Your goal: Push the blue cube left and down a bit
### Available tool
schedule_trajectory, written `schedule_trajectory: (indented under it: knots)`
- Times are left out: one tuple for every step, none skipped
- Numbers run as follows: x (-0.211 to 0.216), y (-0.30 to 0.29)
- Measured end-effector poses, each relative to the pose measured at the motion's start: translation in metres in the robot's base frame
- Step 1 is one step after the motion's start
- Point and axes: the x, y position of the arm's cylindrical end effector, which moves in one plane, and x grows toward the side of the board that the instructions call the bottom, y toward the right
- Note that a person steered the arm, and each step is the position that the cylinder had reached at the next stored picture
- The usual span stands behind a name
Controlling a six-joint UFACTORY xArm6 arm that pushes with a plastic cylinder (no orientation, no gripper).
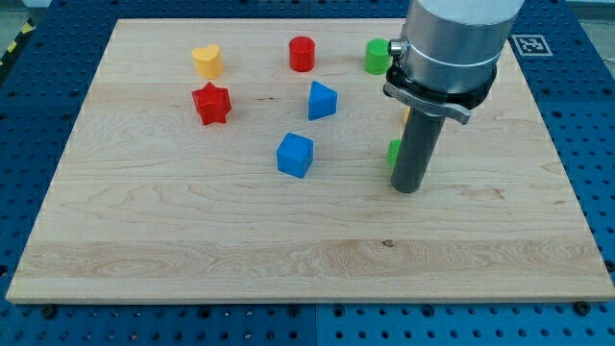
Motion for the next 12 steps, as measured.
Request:
schedule_trajectory:
  knots:
    - [0.0,0.0]
    - [0.009,0.0]
    - [0.01,0.0]
    - [0.0,-0.022]
    - [-0.005,-0.075]
    - [-0.028,-0.094]
    - [-0.04,-0.094]
    - [-0.057,-0.098]
    - [-0.074,-0.126]
    - [-0.074,-0.152]
    - [-0.074,-0.163]
    - [-0.074,-0.186]
